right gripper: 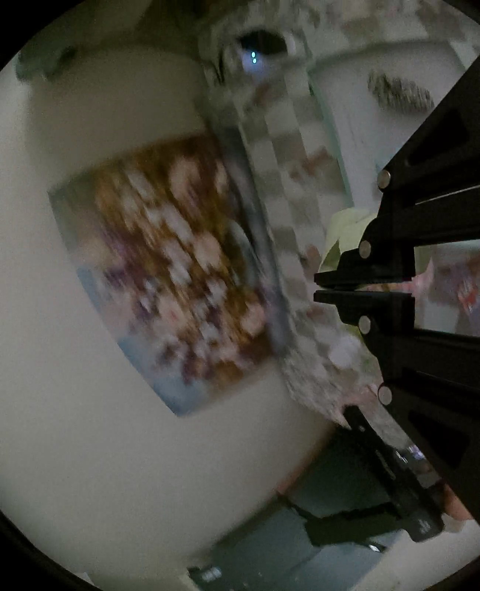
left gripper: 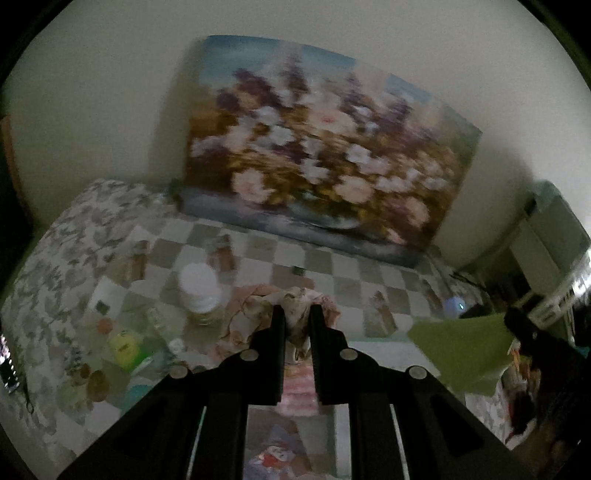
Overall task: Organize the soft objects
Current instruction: 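Carry the pink cloth and green bag into the tray and release them, then move both open tools back toward the remaining pile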
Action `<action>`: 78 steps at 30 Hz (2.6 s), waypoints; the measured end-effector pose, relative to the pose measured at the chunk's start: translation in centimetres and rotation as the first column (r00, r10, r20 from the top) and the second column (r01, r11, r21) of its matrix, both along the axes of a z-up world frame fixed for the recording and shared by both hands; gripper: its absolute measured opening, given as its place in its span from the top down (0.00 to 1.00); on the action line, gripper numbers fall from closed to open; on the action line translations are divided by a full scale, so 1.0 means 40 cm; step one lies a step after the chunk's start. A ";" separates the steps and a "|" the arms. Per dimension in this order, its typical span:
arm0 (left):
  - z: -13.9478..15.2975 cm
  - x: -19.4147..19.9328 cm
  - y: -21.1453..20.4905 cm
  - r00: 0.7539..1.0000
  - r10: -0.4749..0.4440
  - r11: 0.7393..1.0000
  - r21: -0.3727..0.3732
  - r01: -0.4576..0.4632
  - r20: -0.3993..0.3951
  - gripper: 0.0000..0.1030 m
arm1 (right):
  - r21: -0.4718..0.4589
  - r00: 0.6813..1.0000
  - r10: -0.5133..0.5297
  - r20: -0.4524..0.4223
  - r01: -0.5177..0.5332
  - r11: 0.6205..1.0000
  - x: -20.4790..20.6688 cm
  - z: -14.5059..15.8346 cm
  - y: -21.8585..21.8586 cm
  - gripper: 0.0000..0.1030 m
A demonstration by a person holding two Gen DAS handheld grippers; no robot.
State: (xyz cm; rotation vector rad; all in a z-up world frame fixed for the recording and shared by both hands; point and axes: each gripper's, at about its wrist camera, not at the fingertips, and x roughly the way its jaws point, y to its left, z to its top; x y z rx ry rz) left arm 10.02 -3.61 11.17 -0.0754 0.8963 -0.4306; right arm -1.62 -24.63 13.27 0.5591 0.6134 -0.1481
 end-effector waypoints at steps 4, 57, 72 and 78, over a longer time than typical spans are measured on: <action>-0.012 -0.022 -0.085 0.997 -0.080 0.997 0.022 0.080 0.005 0.88 | -0.017 0.994 -0.109 -0.031 0.109 0.994 -0.039 -0.012 -0.077 0.97; -0.356 -0.067 -0.410 0.892 -0.321 0.917 0.133 0.377 -0.319 0.52 | -0.034 0.808 -0.153 -0.569 0.164 0.986 0.060 -0.438 -0.213 0.73; -0.335 0.025 -0.269 0.926 -0.110 0.979 0.120 0.163 -0.361 0.19 | -0.159 0.825 -0.196 -0.530 0.131 0.979 0.074 -0.341 -0.178 0.26; -0.350 0.072 -0.179 0.926 -0.004 0.995 0.090 0.041 -0.378 0.06 | -0.153 0.803 -0.210 -0.557 0.149 0.977 0.068 -0.364 -0.197 0.13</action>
